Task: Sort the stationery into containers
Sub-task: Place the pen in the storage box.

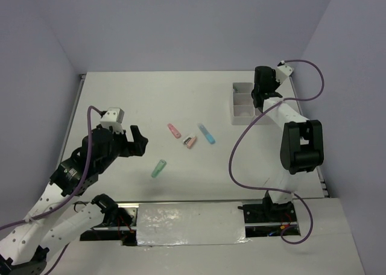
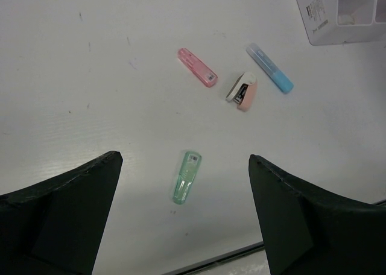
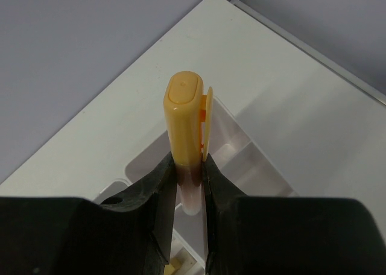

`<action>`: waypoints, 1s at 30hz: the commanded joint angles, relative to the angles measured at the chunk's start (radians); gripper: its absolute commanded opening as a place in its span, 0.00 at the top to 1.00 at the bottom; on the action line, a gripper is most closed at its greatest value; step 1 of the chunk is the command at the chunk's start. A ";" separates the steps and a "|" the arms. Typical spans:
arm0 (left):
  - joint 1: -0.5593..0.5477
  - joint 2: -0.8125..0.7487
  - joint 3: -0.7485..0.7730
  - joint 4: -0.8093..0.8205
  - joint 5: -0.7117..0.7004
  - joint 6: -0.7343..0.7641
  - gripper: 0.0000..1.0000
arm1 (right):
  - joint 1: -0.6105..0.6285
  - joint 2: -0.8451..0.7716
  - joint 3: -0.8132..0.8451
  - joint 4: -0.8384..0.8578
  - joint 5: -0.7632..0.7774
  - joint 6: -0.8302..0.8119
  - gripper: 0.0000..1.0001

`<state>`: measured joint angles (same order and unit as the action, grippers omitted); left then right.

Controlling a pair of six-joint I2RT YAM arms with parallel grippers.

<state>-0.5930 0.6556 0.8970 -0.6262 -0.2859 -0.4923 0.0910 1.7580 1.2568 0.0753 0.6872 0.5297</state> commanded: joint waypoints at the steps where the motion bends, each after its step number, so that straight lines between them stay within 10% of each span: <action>1: 0.007 0.007 0.006 0.042 0.011 0.032 0.01 | -0.007 0.003 0.013 0.067 0.003 0.004 0.99; 30: 0.012 0.001 0.005 0.042 0.010 0.031 0.01 | -0.011 -0.006 -0.010 0.083 -0.054 0.026 0.95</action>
<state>-0.5858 0.6598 0.8970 -0.6239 -0.2829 -0.4919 0.0864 1.7641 1.2541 0.0982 0.6323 0.5423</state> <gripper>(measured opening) 0.994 0.254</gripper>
